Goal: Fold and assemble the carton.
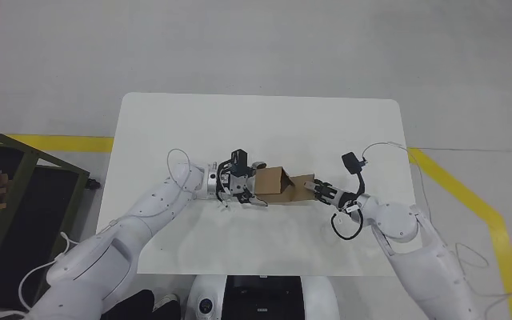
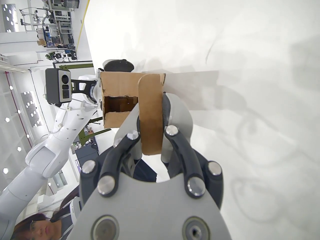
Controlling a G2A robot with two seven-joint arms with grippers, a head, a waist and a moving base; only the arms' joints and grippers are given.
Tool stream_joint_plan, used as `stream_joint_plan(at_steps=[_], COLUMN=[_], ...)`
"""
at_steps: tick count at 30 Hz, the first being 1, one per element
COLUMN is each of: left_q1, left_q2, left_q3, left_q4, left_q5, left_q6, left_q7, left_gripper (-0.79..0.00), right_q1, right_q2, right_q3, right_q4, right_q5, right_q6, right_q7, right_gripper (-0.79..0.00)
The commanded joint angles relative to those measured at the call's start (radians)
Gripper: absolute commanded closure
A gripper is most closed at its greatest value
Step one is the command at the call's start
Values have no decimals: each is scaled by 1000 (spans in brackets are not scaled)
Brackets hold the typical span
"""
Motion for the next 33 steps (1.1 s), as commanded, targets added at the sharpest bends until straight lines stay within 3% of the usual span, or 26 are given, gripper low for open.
stream_joint_plan(at_steps=[1,13,17,18,22,23,24,28,33], left_q1=[-3,-17,-21,-22,-26,-26,-27,-29,-32], left_q2=[0,1,2,2,3,3,4,5,6], left_q3=[7,41,49,51,58,59,61,65,69], left_q4=[2,9,12,12,16,16,17,20,23], left_q5=[-2,-11,-12,-13,-13,-13,-12,-6,1], left_q6=[0,9,13,14,18,19,20,27,33], left_q7=[1,9,13,14,18,19,20,27,33], left_gripper=[-785,-665,-665,-665,-680,-683,-686,-693,-693], right_q1=[2,8,9,10,10,9,8,0,-5], right_q2=[0,-1,-1,-1,-2,-1,-1,0,1], right_q3=[-1,-4,-5,-5,-3,-1,1,7,19], right_q4=[1,2,1,0,-2,-1,-4,-13,-7], right_q5=[0,-9,-10,-9,18,22,26,60,89], right_q6=[1,4,5,5,-20,-27,-35,-82,-116], right_q7=[1,6,8,9,21,22,26,48,55], right_gripper=[0,0,-31,-68,-443,-637,-699,-785,-785])
